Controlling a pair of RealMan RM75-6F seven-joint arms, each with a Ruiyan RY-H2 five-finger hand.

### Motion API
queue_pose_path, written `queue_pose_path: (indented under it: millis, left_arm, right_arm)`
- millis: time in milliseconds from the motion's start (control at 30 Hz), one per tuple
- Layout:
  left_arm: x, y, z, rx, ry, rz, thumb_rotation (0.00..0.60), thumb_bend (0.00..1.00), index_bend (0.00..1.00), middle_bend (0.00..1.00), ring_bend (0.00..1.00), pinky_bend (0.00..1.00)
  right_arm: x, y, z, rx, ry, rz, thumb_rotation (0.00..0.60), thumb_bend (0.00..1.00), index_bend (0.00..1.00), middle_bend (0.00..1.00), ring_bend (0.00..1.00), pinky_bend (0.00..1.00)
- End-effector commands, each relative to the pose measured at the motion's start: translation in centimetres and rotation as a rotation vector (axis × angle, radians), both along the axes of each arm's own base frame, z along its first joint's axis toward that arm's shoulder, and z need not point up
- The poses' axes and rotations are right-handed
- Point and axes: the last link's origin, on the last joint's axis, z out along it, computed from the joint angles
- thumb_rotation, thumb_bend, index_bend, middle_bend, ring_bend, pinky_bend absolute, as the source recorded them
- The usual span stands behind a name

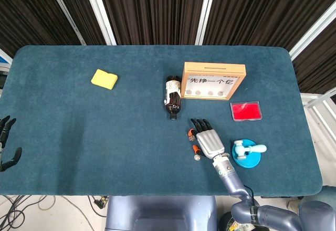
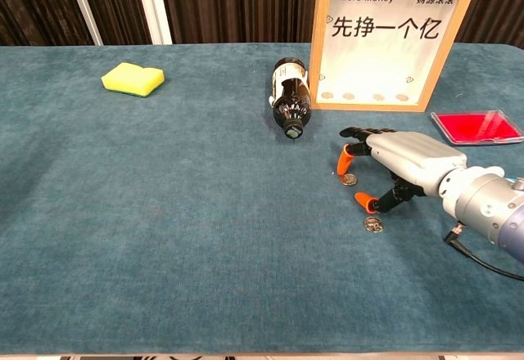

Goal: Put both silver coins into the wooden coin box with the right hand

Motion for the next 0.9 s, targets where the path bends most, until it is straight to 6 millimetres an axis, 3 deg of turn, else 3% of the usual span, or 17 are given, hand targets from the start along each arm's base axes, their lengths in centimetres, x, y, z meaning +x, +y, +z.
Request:
queue_pose_path:
  millis: [33,333,900]
  left_arm:
    - [0.0,0.0,0.0,0.0,-0.001,0.001,0.6,0.4,0.03,0.0,0.0,0.0]
    - [0.0,0.0,0.0,0.0,-0.002,0.007,0.6,0.4,0.03,0.0,0.0,0.0]
    - [0.0,0.0,0.0,-0.004,-0.001,0.014,0.6,0.4,0.03,0.0,0.0,0.0]
  right_arm:
    - [-0.1,0.0,-0.1,0.003,0.001,-0.004,0.6,0.47,0.4,0.0,0.0,0.0]
    - [0.0,-0.3,-0.1,0.006,0.0,-0.01,0.6,0.47,0.47,0.0,0.0,0.0]
    - [0.6,-1.7,-0.3,0.0,-0.003,-0.009,0.6,0.47,0.51,0.0,0.0,0.0]
